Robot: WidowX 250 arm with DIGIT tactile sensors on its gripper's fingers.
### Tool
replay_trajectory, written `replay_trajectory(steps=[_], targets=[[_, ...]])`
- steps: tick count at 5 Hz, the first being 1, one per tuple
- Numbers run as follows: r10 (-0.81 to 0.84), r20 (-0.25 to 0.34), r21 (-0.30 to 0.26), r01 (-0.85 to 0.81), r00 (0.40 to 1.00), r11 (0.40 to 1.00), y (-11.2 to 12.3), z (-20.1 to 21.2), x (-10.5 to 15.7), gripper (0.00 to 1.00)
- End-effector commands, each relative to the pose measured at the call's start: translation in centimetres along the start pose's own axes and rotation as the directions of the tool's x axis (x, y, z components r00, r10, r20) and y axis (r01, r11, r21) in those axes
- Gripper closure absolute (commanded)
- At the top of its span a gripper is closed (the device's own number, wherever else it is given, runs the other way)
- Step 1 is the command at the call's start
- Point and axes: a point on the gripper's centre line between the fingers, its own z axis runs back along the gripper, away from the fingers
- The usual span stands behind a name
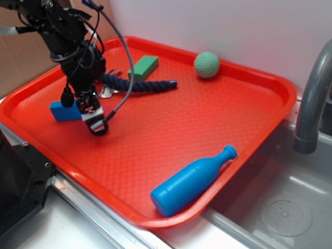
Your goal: Grab the blue block.
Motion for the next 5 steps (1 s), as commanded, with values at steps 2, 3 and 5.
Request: replay_trajectory(steps=[2, 3, 5], targets=[[0.016, 0.021, 0.038, -0.017, 1.0, 0.999, -0.9, 3.0, -0.7, 0.0], [0.003, 0.087, 0.083, -0.01, 0.996, 0.996, -0.4, 3.7, -1.2, 0.0], [-0.065, 0.041, 0.078, 0.062, 0.997, 0.995, 0.4, 2.6, -2.3, 0.0]])
